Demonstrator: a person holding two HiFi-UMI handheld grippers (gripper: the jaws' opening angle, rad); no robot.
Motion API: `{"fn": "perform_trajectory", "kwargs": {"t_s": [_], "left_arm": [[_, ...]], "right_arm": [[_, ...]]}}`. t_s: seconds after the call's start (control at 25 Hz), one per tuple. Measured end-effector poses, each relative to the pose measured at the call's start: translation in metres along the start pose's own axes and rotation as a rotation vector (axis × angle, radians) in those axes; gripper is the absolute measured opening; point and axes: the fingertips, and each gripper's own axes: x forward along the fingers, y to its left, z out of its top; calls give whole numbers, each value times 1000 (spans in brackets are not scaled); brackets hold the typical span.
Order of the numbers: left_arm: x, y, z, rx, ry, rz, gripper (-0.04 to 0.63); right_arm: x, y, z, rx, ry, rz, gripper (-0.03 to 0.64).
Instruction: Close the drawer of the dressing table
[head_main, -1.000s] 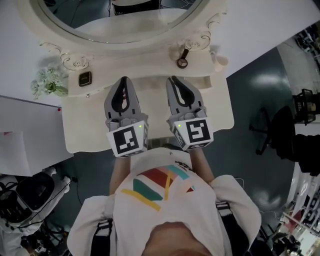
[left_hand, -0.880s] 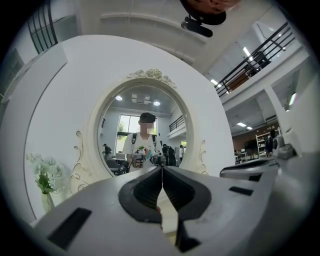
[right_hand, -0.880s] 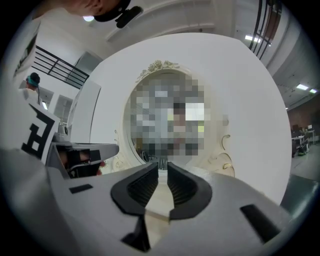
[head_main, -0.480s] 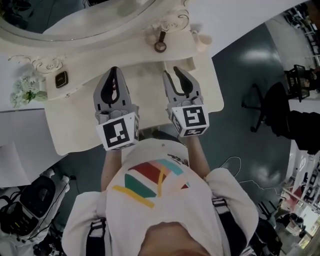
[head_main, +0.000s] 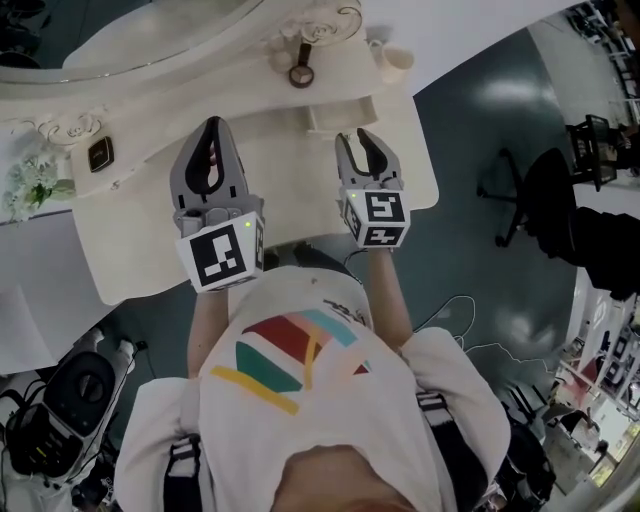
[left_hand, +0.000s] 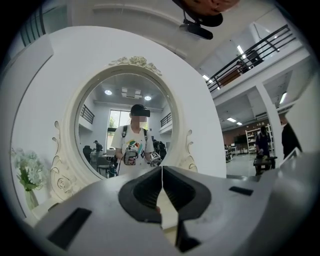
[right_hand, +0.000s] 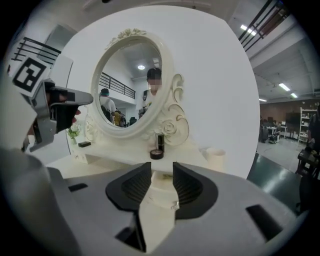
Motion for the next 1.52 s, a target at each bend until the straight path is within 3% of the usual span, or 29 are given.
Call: {"fn": "perform_trajectory", "kwargs": {"t_s": [0.72, 1.52], "left_arm": [[-2, -1, -14, 54, 69, 37, 8], [-8, 8, -22, 85, 92, 72, 8]], "right_arm": [[29, -28, -102, 62, 243, -28, 128], [42, -34, -122, 63, 279, -42, 105]]}}
